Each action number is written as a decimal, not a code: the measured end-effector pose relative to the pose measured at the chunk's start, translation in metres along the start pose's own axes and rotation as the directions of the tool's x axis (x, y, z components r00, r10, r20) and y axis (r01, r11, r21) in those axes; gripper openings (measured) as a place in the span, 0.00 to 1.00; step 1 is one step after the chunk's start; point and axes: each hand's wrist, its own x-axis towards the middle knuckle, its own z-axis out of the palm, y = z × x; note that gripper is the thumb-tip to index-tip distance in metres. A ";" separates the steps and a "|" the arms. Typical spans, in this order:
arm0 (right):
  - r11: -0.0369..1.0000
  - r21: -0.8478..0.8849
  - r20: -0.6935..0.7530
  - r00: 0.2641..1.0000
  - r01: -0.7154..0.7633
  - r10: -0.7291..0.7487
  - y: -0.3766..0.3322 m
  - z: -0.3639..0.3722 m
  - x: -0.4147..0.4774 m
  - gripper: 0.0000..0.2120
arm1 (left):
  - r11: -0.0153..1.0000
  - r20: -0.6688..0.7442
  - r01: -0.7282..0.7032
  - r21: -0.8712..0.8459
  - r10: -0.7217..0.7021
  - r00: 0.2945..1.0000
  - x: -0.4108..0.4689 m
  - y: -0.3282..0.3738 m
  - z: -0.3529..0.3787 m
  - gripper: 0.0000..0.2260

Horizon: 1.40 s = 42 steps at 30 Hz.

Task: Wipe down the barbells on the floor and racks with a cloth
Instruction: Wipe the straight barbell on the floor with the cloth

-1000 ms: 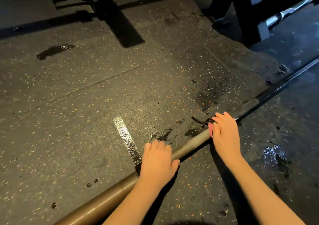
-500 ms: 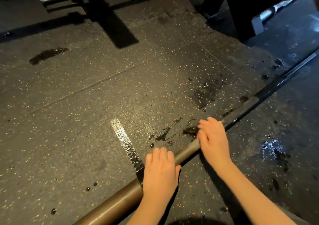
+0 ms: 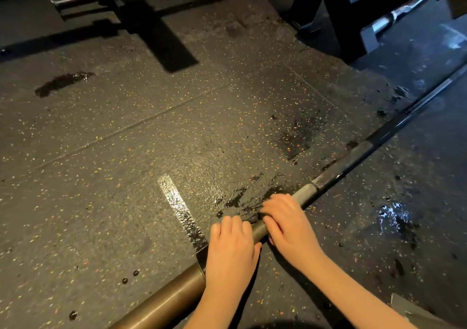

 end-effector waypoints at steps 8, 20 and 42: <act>0.974 -0.112 -0.201 0.965 -0.195 0.170 0.050 -0.028 0.040 0.13 | 0.998 0.118 -0.042 -0.053 0.048 0.992 0.022 -0.021 -0.009 0.19; 0.980 -0.148 -0.211 0.972 -0.133 0.100 0.066 -0.029 0.059 0.16 | 0.986 0.248 -0.151 -0.066 0.163 0.955 0.051 -0.049 -0.023 0.23; 0.987 -0.158 -0.007 1.000 0.009 -0.010 0.084 -0.035 0.063 0.17 | 0.927 0.197 -0.120 -0.354 0.199 0.960 0.080 -0.024 0.005 0.26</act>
